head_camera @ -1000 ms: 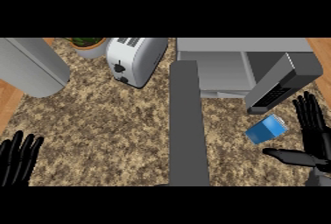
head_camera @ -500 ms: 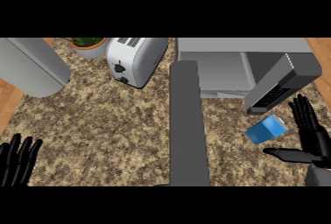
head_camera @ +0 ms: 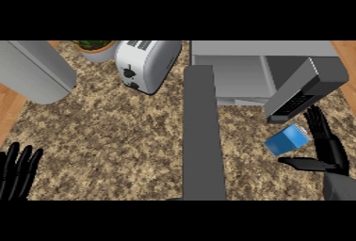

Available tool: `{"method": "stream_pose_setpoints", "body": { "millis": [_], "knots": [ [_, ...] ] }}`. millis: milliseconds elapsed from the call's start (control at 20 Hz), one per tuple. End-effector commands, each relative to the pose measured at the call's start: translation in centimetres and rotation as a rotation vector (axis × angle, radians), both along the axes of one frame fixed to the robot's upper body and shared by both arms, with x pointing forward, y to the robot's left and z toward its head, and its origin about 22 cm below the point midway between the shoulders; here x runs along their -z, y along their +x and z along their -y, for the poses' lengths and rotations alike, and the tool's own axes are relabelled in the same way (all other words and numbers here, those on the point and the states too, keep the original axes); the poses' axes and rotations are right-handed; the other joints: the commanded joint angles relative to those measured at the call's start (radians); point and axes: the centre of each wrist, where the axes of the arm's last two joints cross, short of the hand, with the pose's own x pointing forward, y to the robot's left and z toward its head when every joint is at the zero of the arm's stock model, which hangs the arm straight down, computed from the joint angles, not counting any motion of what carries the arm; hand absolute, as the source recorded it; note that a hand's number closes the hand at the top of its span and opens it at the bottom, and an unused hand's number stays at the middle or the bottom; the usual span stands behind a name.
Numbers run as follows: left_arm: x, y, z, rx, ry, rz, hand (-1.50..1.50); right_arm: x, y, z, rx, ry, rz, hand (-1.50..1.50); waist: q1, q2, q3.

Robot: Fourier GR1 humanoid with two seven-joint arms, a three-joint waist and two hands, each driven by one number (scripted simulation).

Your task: Pick up the milk, place it into the microwave and close the microwave

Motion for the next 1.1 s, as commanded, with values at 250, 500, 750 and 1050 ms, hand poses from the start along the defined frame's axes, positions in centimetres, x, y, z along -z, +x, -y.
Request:
{"method": "stream_pose_setpoints", "body": {
  "millis": [250,500,750,1050],
  "knots": [
    [-0.1,-0.6,0.0,0.001,0.018,0.009,-1.50,2.8,-0.6,0.5,-0.067,0.031,-0.067,-1.50,0.010,0.004,0.002],
    [1.6,0.8,-0.1,0.005,0.002,-0.006,-1.50,2.5,0.2,0.0,-0.108,0.098,-0.086,-1.50,0.006,0.004,0.002],
    [1.1,0.6,-0.2,0.005,-0.014,-0.007,-1.50,3.1,-0.4,-0.1,-0.057,0.102,-0.052,-1.50,0.008,0.005,0.002],
    [1.2,-0.5,-0.7,0.011,-0.004,0.005,-1.50,3.6,0.3,-1.8,-0.050,0.196,-0.013,-1.50,0.018,0.008,0.004]
  ]
}}
